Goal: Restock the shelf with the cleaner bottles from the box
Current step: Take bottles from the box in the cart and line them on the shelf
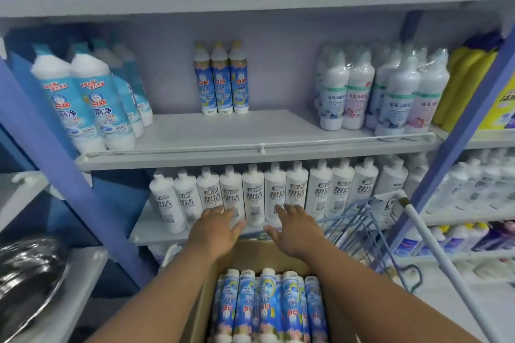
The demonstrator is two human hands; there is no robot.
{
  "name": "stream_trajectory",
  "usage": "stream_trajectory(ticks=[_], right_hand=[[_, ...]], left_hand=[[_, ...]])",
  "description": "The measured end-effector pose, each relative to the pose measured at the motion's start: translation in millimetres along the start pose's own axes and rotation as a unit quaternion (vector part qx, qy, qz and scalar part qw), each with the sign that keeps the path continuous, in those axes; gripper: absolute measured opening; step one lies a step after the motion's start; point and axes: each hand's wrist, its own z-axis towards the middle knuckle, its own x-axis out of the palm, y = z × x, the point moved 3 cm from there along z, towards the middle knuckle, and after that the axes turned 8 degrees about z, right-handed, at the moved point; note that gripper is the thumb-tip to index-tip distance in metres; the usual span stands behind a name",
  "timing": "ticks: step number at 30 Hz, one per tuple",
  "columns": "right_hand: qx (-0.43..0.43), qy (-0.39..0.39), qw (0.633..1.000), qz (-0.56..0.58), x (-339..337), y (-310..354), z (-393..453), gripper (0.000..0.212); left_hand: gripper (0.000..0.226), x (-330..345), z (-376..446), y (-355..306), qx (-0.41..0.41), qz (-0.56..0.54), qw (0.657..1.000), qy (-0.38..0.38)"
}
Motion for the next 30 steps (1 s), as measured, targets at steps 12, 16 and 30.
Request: stream_trajectory(ticks=[12, 16, 30], right_hand=[[0.12, 0.182, 0.973, 0.071, 171, -27, -5, 0.076], [0.204, 0.226, 0.942, 0.139, 232, -36, -15, 0.077], [0.499, 0.148, 0.706, 0.481, 350, -54, -11, 0.053]], left_hand=[[0.068, 178, -2, 48, -0.098, -0.063, 0.983, 0.145], [0.057, 237, -9, 51, -0.129, -0.112, 0.967, 0.19], [0.072, 389, -17, 80, -0.457, -0.319, 0.803, 0.213]])
